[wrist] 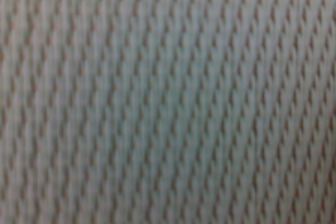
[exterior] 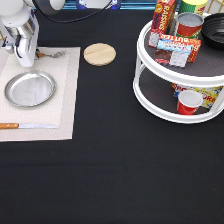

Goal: Arrange plate and fork

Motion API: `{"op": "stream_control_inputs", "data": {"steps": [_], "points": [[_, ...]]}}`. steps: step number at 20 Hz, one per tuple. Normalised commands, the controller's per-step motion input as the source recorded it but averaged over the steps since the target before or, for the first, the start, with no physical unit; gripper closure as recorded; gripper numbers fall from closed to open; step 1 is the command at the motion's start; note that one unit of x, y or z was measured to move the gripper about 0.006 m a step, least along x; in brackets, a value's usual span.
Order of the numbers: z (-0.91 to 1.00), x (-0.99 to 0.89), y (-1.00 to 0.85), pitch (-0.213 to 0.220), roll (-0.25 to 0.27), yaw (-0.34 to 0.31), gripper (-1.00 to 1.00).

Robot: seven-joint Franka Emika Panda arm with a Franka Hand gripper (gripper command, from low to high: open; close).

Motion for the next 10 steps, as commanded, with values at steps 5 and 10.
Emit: {"op": "stream_control_inputs", "data": {"steps": [5, 10], "points": [[0.06, 0.0, -0.3, -0.008, 0.041, -0.012, 1.0], [0.42, 0.06, -0.13, -0.027, 0.014, -0.001, -1.0]]}}
